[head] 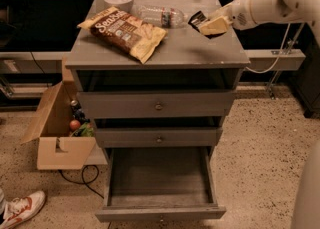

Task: Place rxbar chocolate into bottom drawer

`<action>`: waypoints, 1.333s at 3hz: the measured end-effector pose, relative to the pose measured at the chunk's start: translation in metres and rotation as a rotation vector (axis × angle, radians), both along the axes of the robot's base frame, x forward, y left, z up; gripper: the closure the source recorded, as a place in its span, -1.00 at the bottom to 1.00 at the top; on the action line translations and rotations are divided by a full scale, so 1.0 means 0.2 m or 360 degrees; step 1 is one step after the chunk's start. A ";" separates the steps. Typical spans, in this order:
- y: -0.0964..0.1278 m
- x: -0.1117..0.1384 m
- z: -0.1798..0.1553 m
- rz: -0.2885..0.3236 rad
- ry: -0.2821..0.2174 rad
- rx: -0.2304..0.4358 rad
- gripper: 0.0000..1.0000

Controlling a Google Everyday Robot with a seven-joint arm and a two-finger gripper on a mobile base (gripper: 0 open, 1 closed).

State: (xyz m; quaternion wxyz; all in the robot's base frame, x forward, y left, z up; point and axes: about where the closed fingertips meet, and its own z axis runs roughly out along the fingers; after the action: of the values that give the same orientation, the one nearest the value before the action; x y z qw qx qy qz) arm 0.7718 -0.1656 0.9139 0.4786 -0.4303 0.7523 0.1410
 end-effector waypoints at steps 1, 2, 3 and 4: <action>0.07 -0.21 0.05 0.0095 -0.0042 0.0018 1.00; 0.19 -0.44 -0.11 0.0184 0.0089 0.0057 1.00; 0.19 -0.44 -0.11 0.0185 0.0089 0.0057 1.00; 0.23 -0.59 -0.29 0.0328 0.0152 0.0087 1.00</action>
Offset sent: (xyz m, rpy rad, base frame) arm -0.1443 0.0502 -0.0407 0.0695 0.1209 0.1540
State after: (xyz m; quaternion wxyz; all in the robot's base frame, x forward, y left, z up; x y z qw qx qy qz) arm 0.6531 -0.1203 0.8554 0.4368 -0.4849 0.7219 0.2302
